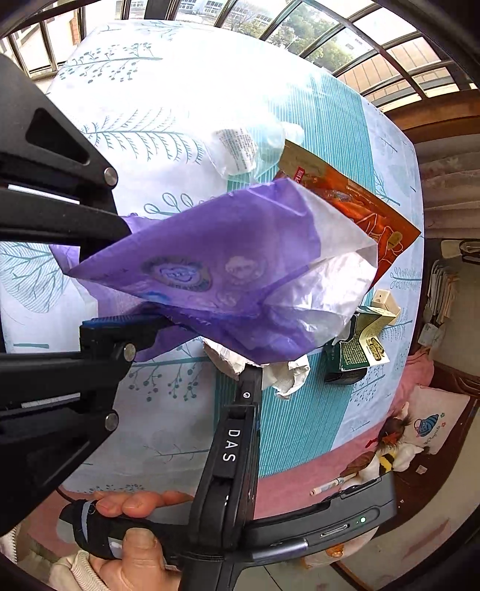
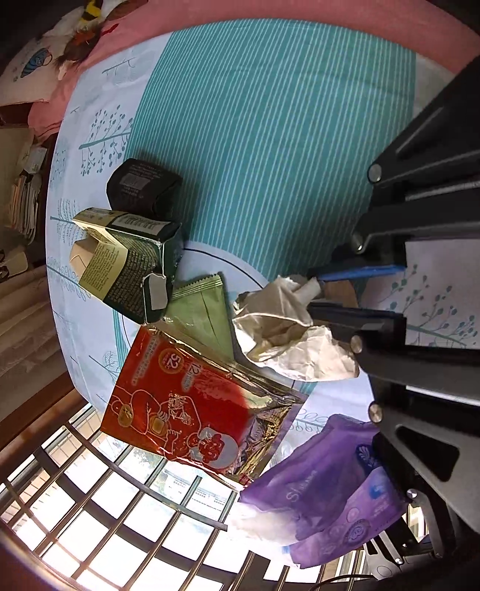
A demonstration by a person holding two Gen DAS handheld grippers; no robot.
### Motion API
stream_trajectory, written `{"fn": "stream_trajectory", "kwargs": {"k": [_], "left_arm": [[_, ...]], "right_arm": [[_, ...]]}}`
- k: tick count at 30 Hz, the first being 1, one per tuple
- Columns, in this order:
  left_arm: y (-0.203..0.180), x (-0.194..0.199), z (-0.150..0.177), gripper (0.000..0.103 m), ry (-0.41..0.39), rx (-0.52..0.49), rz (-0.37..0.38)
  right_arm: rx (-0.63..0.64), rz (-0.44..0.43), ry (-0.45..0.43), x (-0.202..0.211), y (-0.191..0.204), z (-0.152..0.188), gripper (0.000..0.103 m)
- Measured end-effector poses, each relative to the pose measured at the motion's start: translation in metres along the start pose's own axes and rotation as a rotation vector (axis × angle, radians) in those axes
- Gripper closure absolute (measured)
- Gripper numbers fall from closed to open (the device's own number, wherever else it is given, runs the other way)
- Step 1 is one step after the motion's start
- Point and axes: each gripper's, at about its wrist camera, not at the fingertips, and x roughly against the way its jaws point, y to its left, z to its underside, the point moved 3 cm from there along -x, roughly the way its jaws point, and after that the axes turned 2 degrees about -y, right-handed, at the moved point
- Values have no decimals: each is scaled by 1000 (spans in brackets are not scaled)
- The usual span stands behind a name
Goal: Collect trash
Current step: 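Lift the purple bag and white tissue and carry them toward the bin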
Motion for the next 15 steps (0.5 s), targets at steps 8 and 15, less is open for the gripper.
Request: {"fn": "stream_trajectory", "kwargs": {"k": [8, 15], "left_arm": [[33, 31, 36, 91, -30, -37, 38], [65, 70, 80, 91, -50, -135, 89]], "right_arm": [[-33, 18, -60, 24, 29, 21, 91], [-114, 19, -138, 63, 89, 81, 91]]}}
